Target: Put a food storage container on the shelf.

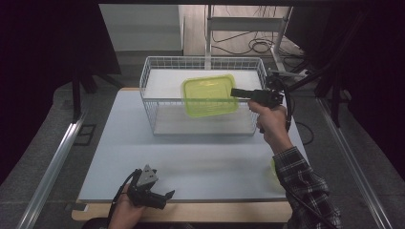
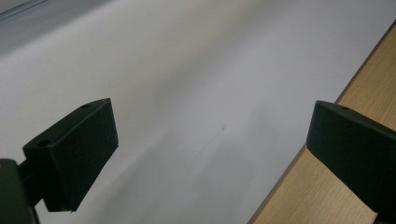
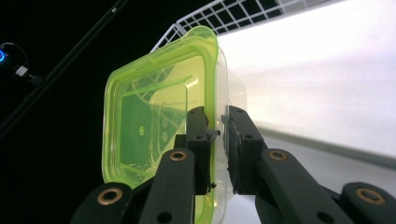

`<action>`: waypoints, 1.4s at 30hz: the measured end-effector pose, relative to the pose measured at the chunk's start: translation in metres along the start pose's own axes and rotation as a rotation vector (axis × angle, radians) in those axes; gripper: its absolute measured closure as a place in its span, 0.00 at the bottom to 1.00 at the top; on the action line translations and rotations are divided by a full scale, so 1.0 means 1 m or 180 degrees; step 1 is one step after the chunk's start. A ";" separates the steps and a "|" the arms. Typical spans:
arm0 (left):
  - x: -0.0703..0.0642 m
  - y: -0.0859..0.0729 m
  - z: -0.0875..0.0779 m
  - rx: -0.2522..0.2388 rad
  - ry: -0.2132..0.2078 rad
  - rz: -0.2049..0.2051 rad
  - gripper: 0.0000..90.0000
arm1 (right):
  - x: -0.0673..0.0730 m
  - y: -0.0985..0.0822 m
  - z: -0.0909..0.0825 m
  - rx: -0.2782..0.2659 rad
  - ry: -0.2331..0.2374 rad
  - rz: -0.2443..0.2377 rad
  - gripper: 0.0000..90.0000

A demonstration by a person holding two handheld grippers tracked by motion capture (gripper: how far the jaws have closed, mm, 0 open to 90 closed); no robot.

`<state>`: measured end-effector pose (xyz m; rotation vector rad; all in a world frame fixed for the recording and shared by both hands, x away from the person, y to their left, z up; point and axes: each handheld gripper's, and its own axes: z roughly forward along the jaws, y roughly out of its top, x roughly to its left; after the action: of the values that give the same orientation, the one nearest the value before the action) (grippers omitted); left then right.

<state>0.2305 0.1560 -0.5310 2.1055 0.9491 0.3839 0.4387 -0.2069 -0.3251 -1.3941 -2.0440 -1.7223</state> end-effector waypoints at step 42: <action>-0.001 0.000 0.001 0.0073 -0.0013 0.0068 0.02 | -0.006 0.037 0.047 -0.0138 -0.0802 -0.0099 0.82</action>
<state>0.2300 0.1545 -0.5317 2.1380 0.9335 0.3812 0.4884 -0.1741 -0.3178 -1.6782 -2.1740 -1.6876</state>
